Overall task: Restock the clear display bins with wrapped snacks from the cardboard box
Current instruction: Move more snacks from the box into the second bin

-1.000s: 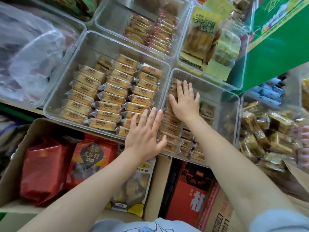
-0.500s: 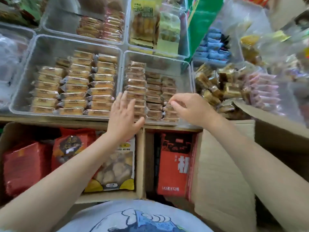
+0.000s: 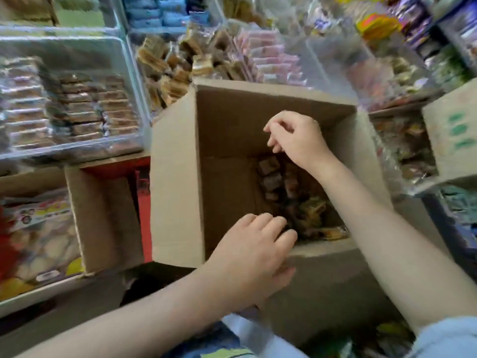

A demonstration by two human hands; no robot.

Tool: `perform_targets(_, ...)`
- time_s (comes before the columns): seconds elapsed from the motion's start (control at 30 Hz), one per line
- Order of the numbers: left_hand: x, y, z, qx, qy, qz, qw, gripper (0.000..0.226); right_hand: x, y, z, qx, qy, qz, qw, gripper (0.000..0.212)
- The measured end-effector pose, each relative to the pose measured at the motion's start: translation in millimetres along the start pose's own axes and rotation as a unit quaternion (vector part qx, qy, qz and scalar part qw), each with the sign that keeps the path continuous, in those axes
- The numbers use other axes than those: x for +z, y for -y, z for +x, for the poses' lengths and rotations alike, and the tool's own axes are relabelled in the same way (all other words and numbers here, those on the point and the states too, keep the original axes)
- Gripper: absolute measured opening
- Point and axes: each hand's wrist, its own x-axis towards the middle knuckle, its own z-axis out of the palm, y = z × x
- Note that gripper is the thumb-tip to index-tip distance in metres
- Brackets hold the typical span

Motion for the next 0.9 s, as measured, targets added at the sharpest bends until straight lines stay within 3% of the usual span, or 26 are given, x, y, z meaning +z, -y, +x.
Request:
perform_targets(0.1,31.2,-22.7,32.5,-0.066,0.067,0.044,0.995,0.062,-10.3,-62.5,-7.3,0.025,0.180,-0.133,0.974,0.014)
perform_targets(0.2,47.2,-37.0,55.0,-0.127,0.110,0.092,0.981,0.071,-18.3,-110.4,-15.8,0.033,0.326,-0.276,0.903,0.019)
perform_targets(0.27,51.3,-40.8,61.4,-0.155,0.125,0.114,0.974,0.074,-21.5,-137.2,-21.0,0.044,0.402,-0.363,0.839,0.028)
perform_targets(0.37,52.5,-41.8,62.7,-0.181,0.132,0.102,0.969,0.080,-19.1,-173.6,-28.9,0.069,0.493,-0.455,0.738,0.063)
perform_targets(0.43,53.3,-45.5,60.0,-0.199,0.139,0.069,0.968,0.083,-13.5,-190.0,-32.2,0.045,0.498,-0.487,0.716,0.065)
perform_targets(0.6,54.1,-55.1,62.3,-0.210,0.126,0.056,0.968,0.083,-2.0,-192.4,-44.4,-0.004,0.490,-0.496,0.717,0.070)
perform_targets(0.67,52.6,-57.1,64.6,-0.207,0.116,0.052,0.970,0.083,0.4,-196.5,-46.9,-0.015,0.473,-0.492,0.731,0.064)
perform_targets(0.73,53.2,-59.3,66.5,-0.196,0.106,0.050,0.974,0.083,-7.1,-195.9,-43.3,0.011,0.464,-0.433,0.773,0.050)
perform_targets(0.8,55.0,-60.7,67.2,-0.184,0.103,0.060,0.976,0.082,-20.1,-188.1,-37.8,0.067,0.448,-0.290,0.843,0.032)
perform_targets(0.9,52.5,-56.0,67.1,-0.180,0.113,0.078,0.974,0.081,-33.4,-166.8,-31.4,0.080,0.416,-0.081,0.902,0.030)
